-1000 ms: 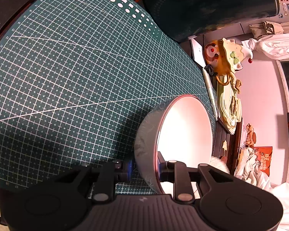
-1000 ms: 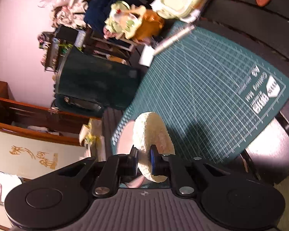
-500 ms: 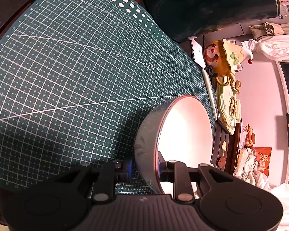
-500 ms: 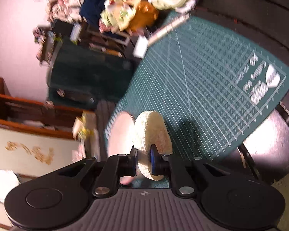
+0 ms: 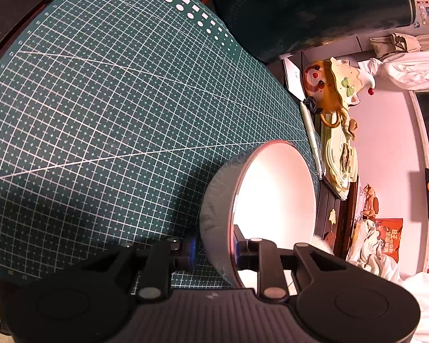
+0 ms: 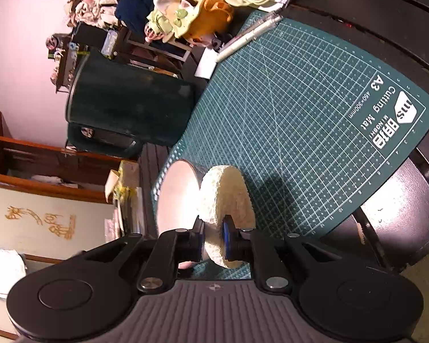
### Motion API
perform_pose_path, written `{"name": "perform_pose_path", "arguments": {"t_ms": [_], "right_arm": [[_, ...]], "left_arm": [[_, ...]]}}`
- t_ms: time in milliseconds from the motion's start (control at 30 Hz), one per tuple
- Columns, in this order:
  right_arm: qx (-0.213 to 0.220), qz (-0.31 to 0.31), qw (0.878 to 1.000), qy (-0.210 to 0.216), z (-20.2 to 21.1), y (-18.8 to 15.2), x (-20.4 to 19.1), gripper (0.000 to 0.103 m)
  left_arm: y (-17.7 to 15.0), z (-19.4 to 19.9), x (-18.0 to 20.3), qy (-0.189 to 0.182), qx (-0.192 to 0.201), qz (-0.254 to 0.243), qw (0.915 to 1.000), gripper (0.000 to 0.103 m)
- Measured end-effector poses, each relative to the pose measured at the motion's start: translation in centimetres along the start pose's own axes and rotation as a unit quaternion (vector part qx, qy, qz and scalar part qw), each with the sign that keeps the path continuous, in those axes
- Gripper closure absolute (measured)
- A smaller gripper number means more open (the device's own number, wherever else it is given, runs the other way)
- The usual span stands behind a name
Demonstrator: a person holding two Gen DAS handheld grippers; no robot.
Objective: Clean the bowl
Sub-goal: 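Rub the white sponge back and forth on the bowl's outer wall with the right tool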
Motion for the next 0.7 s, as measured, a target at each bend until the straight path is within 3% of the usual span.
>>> {"name": "perform_pose_path", "arguments": {"t_ms": [133,300,500,700], "right_arm": [[0.012,0.01,1.0,0.021,0.5,0.4,-0.8,0.091],[-0.006,0.009,1.0,-0.015,-0.4,-0.4,0.4,0.091],[0.023,0.007,1.0,0.017,0.9,0.6,-0.5,0.091],[-0.009,-0.003,1.0,-0.006,-0.3,-0.2,0.8,0.091]], "left_arm": [[0.0,0.0,0.1,0.001,0.001,-0.001,1.0,0.08],[0.0,-0.1,-0.2,0.001,0.001,-0.002,1.0,0.08],[0.0,-0.2,-0.5,0.0,0.001,-0.002,1.0,0.08],[0.1,-0.3,-0.2,-0.001,0.001,-0.001,1.0,0.08]]}}
Point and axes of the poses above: each gripper's, at about its wrist camera, not at the fingertips, and z roughly against the way its jaws point, x to its right, y to its top, the point moved 6 cm from there along -z, roughly the way its jaws point, and after that the axes turned 12 degrees about y, right-handed, at the moved point
